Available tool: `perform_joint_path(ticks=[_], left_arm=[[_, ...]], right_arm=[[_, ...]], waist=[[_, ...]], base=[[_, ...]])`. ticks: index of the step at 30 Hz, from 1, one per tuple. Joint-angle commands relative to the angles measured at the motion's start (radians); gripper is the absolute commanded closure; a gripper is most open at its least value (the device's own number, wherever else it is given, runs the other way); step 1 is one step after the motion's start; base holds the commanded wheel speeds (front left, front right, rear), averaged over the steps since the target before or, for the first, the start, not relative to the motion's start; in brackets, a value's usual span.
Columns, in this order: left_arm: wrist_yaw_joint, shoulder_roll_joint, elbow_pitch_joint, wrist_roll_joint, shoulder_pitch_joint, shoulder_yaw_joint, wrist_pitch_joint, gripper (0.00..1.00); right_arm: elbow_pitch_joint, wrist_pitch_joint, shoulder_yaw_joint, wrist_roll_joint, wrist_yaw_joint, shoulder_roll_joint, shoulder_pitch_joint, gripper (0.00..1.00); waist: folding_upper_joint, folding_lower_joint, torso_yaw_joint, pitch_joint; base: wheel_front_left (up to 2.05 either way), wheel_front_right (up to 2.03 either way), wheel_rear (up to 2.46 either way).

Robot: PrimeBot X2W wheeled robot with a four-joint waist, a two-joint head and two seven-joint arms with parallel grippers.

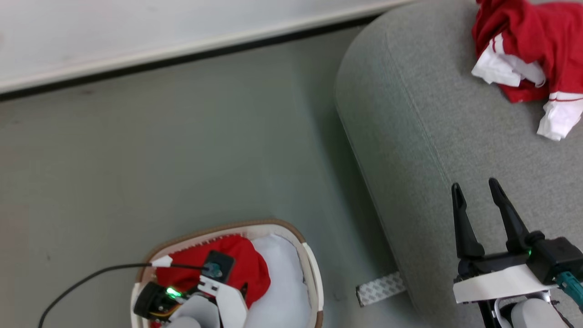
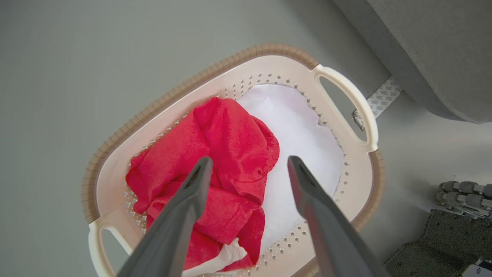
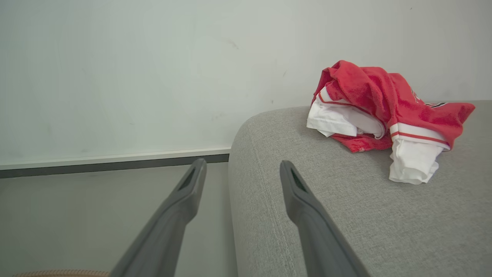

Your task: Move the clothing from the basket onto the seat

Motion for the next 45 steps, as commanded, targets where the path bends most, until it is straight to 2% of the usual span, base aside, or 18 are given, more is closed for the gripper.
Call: perform_joint_path(ticks=[1, 5, 14, 25, 30, 31, 32, 38, 45], left_arm=[[0.004, 0.007, 0.011, 0.012, -0.017, 0.002, 0.001, 0.0], [0.02, 0.005, 0.118, 0.014, -0.078, 0.008, -0.01, 0.0], [0.015, 0.012, 0.27, 0.029, -0.209, 0.003, -0.029, 0.0], [0.038, 0.046, 0.378, 0.038, -0.335, 0.007, -0.053, 0.0], [0.046, 0.043, 0.421, 0.047, -0.372, -0.004, -0.08, 0.0], [0.046, 0.04, 0.429, 0.046, -0.379, -0.005, -0.087, 0.72], [0.045, 0.037, 0.437, 0.045, -0.384, -0.007, -0.096, 1.0], [0.033, -0.002, 0.48, 0.024, -0.377, -0.015, -0.155, 1.0], [0.012, -0.066, 0.494, -0.031, -0.311, 0.0, -0.263, 1.0]], right_arm=[[-0.003, -0.003, 0.004, 0.007, -0.002, -0.001, -0.017, 0.0], [-0.018, -0.003, 0.012, 0.022, -0.003, -0.001, -0.054, 0.0], [-0.049, -0.003, 0.018, 0.065, -0.003, -0.001, -0.129, 0.0], [-0.075, -0.003, 0.014, 0.117, -0.002, -0.001, -0.167, 0.0], [-0.079, -0.003, 0.006, 0.122, -0.002, -0.001, -0.176, 0.0], [-0.077, -0.003, 0.003, 0.122, -0.002, -0.001, -0.177, 0.0], [-0.076, -0.003, 0.0, 0.122, -0.002, -0.001, -0.177, 0.0], [-0.053, -0.003, -0.014, 0.104, -0.003, -0.001, -0.172, 0.0], [-0.018, -0.003, -0.038, 0.08, -0.003, -0.001, -0.123, 0.0]], waist=[[0.0, -0.0003, -0.023, 0.057], [0.0, -0.0003, -0.032, 0.122], [0.0, -0.0003, -0.051, 0.293], [0.0, -0.0003, -0.084, 0.458], [0.0, -0.0003, -0.091, 0.498], [0.0, -0.0003, -0.09, 0.5], [0.0, -0.0003, -0.089, 0.502], [0.0, -0.0003, -0.06, 0.45], [0.0, -0.0003, 0.001, 0.276]], base=[[0.0, 0.0, 0.0], [0.0, 0.0, 0.0], [0.0, 0.0, 0.0], [0.0, 0.0, 0.0], [0.0, 0.0, 0.0], [0.0, 0.0, 0.0], [0.0, 0.0, 0.0], [0.0, 0.0, 0.0], [0.0, 0.0, 0.0]])
